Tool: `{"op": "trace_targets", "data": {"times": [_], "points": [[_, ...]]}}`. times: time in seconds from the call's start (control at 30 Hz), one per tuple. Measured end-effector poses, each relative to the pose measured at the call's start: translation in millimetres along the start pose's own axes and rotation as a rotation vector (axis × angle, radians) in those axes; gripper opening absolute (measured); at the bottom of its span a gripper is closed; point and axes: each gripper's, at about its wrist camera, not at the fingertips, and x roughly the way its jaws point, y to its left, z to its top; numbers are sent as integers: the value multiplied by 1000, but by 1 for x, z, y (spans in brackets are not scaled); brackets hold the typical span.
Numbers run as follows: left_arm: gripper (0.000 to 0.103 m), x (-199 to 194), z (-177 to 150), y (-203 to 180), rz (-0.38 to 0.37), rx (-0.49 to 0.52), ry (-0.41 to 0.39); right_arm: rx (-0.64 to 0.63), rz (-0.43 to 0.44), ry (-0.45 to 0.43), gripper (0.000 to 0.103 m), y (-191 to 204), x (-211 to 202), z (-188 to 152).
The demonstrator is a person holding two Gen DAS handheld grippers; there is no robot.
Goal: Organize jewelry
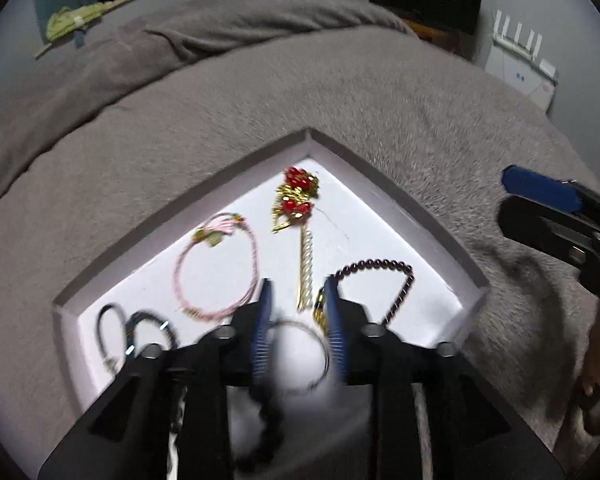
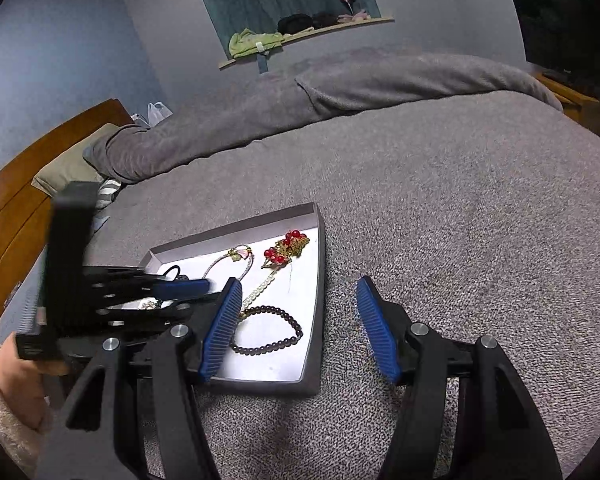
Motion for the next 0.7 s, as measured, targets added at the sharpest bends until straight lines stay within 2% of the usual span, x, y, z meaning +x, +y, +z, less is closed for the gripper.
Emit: {"op": "trace_targets", "data": {"times": [0.1,0.17,0.33,0.43,0.57,0.7], "points": [[45,-32,-14,4,7,-32,-48,-22,-4,-16,60,6,-11,-2],[61,-56,-28,6,51,-55,-92,-38,-22,-28,66,11,-17,-5],[78,-103,-69,7,101,-116,-173,-99,-48,-23,76,29,-24,-18],[81,-114,-99,9,132,-172,-196,-134,-57,-22,81,37,-28,-29],[87,-117,-129,16,166,-260,-195,-160,-69,-18,98,40,-35,-49],[92,-119,-152,21,187,-317,-219,-159,-67,23,98,38,-35,-67]]}}
